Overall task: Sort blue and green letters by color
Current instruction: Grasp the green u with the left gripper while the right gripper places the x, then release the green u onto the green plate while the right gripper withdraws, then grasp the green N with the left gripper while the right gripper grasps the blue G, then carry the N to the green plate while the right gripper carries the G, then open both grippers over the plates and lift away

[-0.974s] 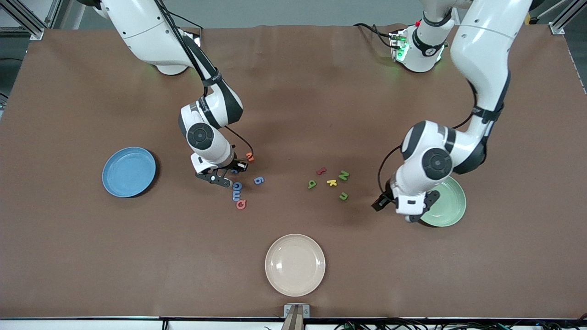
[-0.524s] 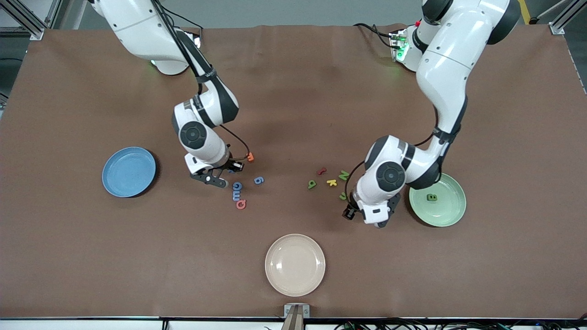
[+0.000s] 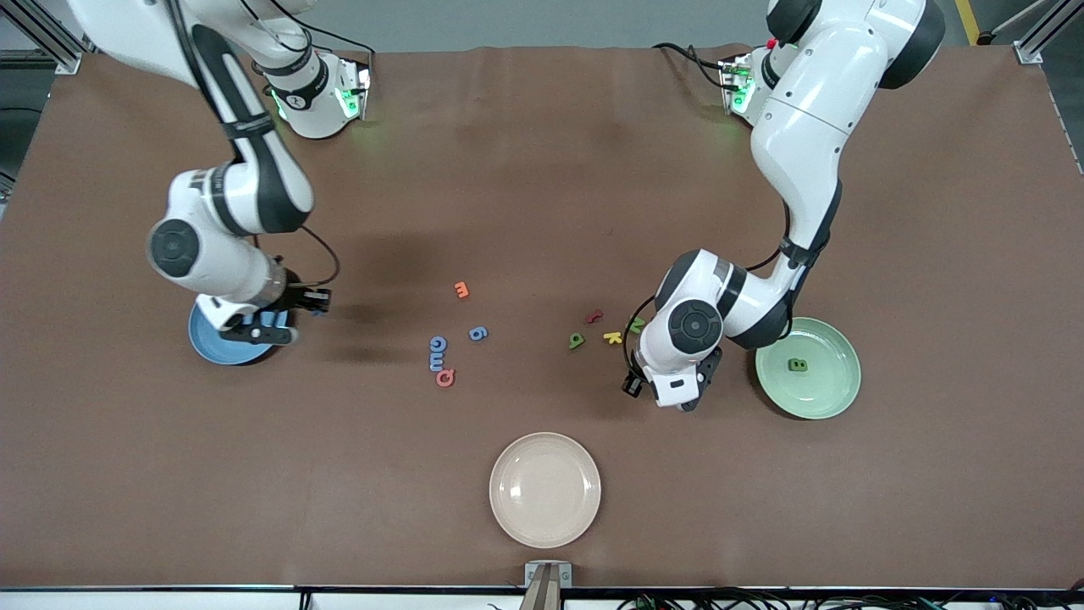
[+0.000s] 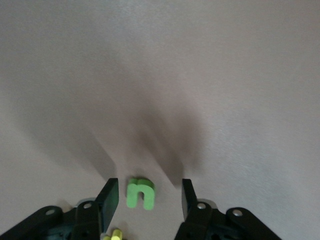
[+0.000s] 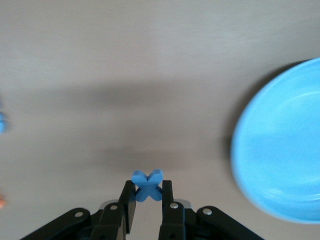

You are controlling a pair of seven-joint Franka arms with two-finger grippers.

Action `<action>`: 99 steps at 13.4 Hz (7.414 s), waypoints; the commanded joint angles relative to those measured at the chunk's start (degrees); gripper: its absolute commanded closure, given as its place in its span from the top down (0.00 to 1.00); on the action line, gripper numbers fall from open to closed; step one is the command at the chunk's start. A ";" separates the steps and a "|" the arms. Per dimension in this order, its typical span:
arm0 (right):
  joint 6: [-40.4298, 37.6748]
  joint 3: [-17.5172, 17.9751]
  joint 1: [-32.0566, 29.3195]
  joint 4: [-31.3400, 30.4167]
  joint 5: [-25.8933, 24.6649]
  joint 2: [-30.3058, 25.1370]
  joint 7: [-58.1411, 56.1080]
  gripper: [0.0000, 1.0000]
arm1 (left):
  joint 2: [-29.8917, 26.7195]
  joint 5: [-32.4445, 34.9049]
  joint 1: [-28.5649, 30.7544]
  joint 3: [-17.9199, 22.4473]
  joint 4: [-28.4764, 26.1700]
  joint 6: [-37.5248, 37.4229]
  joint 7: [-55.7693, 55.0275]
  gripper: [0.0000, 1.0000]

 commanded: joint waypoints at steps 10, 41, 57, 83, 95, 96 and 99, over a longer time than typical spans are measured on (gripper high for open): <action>10.61 1.02 -22.67 -2.80 -1.18 6.56 -31.26 0.18 | -5.06 0.51 5.46 0.37 0.48 -8.07 4.97 0.00; -0.73 1.37 15.73 23.38 -0.39 19.47 18.47 0.92 | -8.68 6.39 5.04 -5.08 -9.09 -6.61 -2.71 0.91; 6.04 1.19 20.83 25.06 -1.18 24.84 25.51 1.00 | -10.52 7.10 1.17 -5.26 -22.11 7.37 -13.01 0.31; -6.97 1.11 4.87 10.22 -1.36 3.85 -0.45 0.14 | -17.30 10.86 33.24 -4.73 -20.96 -1.17 41.84 0.01; 3.21 1.02 -18.63 1.61 -4.35 5.25 -31.53 0.14 | -14.48 12.54 33.07 -4.82 -20.79 3.23 49.21 0.14; 4.62 1.02 -18.63 0.02 -4.35 5.16 -31.53 0.14 | -14.39 12.63 33.42 -4.82 -20.53 3.41 49.66 0.16; 7.70 1.02 -18.63 -3.67 -4.35 4.72 -31.44 0.14 | -12.98 12.46 34.04 -4.82 -19.12 3.50 51.07 0.69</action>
